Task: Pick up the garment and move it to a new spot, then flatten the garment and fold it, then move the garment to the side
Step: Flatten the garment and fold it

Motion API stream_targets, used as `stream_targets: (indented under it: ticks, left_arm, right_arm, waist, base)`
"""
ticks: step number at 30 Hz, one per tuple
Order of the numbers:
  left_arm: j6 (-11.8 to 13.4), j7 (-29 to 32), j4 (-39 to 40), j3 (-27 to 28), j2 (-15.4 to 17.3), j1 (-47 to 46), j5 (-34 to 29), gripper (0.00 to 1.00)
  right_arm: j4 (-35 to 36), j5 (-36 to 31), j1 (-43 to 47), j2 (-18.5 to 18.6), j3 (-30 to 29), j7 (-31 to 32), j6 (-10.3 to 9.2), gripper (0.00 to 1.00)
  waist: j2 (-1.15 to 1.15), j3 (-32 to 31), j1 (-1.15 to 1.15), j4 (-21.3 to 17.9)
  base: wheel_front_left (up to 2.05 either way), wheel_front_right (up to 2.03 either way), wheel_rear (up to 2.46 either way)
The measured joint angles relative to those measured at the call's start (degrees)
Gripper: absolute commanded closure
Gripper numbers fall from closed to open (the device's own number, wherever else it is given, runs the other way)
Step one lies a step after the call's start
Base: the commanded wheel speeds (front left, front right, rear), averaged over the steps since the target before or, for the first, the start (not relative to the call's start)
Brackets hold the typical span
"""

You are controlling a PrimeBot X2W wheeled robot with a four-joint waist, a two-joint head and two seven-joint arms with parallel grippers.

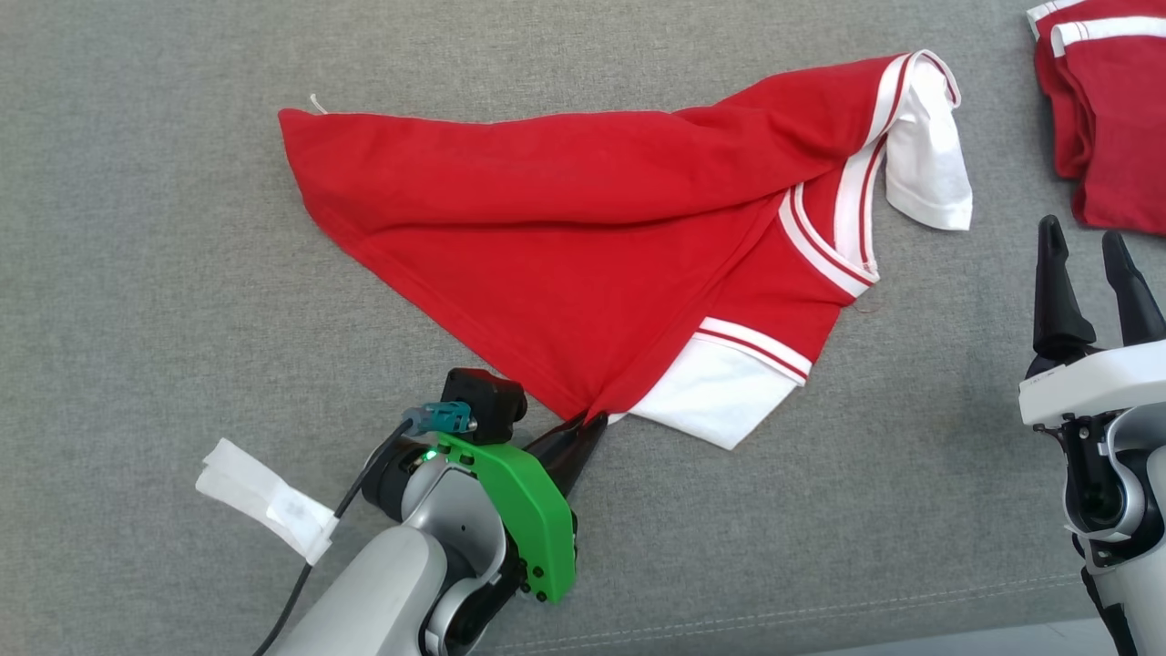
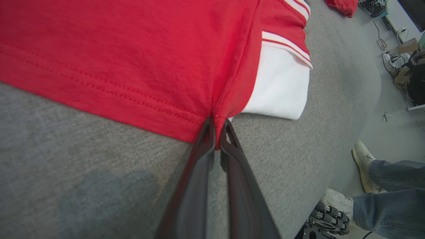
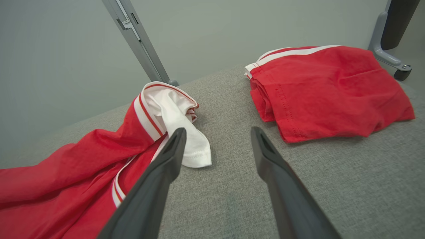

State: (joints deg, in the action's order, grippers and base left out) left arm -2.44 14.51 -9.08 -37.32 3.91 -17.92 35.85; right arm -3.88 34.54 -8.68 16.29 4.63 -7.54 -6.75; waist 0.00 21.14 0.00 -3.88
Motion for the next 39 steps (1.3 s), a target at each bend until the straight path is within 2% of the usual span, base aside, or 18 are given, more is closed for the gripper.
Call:
stream_targets:
  ticks: [8,14,21,26,35,36,37,38,39]
  left_arm:
    - [-0.07,-0.49,1.7,0.42,-0.03,-0.03,1.3,1.0]
    - [-0.14,-0.42,7.08,1.89,-0.05,-0.31,2.38,1.0]
    - [-0.14,0.66,10.22,2.61,-0.04,-0.97,3.72,1.0]
    - [-0.04,1.93,11.16,2.22,-0.05,-0.98,3.8,1.0]
    - [-0.03,2.69,12.11,1.94,-0.21,-1.61,4.12,1.0]
    - [0.02,2.76,12.22,2.02,-0.21,-1.74,4.37,1.0]
    - [0.02,2.86,12.24,2.13,-0.25,-1.8,4.42,1.0]
    - [0.03,2.86,12.24,2.2,-0.25,-1.8,4.58,1.0]
    - [0.04,2.87,12.23,2.27,-0.25,-1.8,4.74,1.0]
  right_arm:
    - [-0.09,-0.58,0.13,0.19,0.2,0.07,-0.33,0.0]
    - [-1.16,-3.63,-0.07,2.67,2.03,1.67,-0.32,0.0]
    - [-6.08,-7.76,-3.94,4.17,5.49,4.22,-0.25,0.0]
    - [-9.67,-11.83,-7.85,6.68,6.59,5.23,-0.31,0.0]
    - [-16.07,-12.88,-12.84,5.38,8.58,8.8,-0.31,0.0]
    - [-16.68,-12.85,-13.11,5.17,8.73,9.2,-0.31,0.13]
    - [-17.25,-12.76,-13.37,4.92,8.73,9.18,-0.32,0.58]
    - [-17.74,-12.76,-13.62,4.74,8.82,9.18,-0.31,0.83]
    - [-18.13,-12.8,-13.91,4.6,9.05,9.2,-0.26,1.0]
  waist:
    - [0.0,-1.0,0.0,1.18]
    - [0.0,-1.47,0.0,2.69]
    - [0.0,-1.02,0.0,4.28]
    - [0.0,-0.08,0.0,5.46]
    - [0.0,2.07,0.0,7.38]
    - [0.0,2.26,0.0,7.53]
    - [0.0,2.44,0.0,7.65]
    - [0.0,2.57,0.0,7.74]
    - [0.0,2.68,0.0,7.79]
  base:
    - [0.0,0.0,0.0]
    - [0.0,0.0,0.0]
    - [0.0,0.0,0.0]
    - [0.0,0.0,0.0]
    - [0.0,0.0,0.0]
    - [0.0,0.0,0.0]
    - [0.0,0.0,0.0]
    - [0.0,0.0,0.0]
    - [0.0,0.0,0.0]
